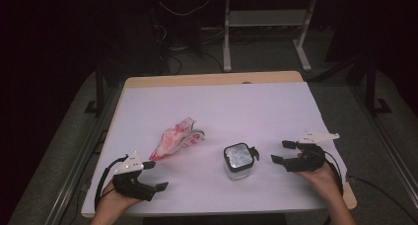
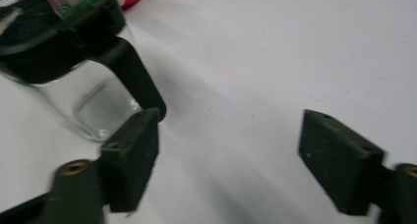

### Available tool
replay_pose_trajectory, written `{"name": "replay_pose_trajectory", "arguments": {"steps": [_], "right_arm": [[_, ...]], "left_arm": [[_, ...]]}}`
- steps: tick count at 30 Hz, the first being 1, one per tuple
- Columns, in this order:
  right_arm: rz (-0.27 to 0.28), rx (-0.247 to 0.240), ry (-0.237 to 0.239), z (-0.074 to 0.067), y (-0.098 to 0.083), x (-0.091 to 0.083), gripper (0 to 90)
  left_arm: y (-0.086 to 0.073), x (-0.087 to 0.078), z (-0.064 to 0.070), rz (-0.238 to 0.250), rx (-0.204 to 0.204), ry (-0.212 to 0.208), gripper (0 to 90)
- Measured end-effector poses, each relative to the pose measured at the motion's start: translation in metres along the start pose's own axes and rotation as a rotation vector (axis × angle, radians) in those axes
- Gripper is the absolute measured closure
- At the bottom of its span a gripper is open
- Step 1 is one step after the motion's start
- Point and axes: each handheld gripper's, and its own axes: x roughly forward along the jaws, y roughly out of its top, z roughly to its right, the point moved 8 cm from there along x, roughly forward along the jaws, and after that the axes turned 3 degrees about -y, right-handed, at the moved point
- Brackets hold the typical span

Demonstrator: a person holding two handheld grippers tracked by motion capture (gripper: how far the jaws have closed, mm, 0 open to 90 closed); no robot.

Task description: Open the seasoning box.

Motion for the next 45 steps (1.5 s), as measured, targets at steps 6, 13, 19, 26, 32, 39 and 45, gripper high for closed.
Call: {"name": "replay_pose_trajectory", "arguments": {"steps": [6, 13, 19, 26, 32, 39, 45], "right_arm": [[-0.011, -0.009, -0.019, 0.002, -0.002, 0.002, 17.7], [0.008, -0.006, -0.020, 0.001, -0.001, 0.000, 16.8], [0.034, 0.006, -0.032, 0.004, 0.000, -0.002, 15.8], [0.053, 0.016, -0.053, 0.005, -0.001, -0.007, 14.9], [0.050, 0.012, -0.056, 0.006, -0.003, -0.005, 14.3], [0.057, 0.006, -0.058, 0.006, -0.003, -0.005, 14.1], [0.058, 0.003, -0.056, 0.005, -0.003, -0.004, 14.1]], "left_arm": [[0.006, 0.006, 0.008, 0.011, -0.007, -0.035, 12.9], [0.016, 0.016, 0.023, 0.010, 0.022, -0.056, 12.9], [0.026, 0.025, 0.034, 0.018, 0.038, -0.092, 12.9], [0.043, 0.041, 0.049, 0.027, 0.077, -0.141, 12.9], [0.057, 0.054, 0.058, 0.033, 0.105, -0.170, 12.9], [0.069, 0.070, 0.070, 0.032, 0.129, -0.205, 12.9], [0.080, 0.082, 0.073, 0.041, 0.141, -0.226, 12.9]]}}
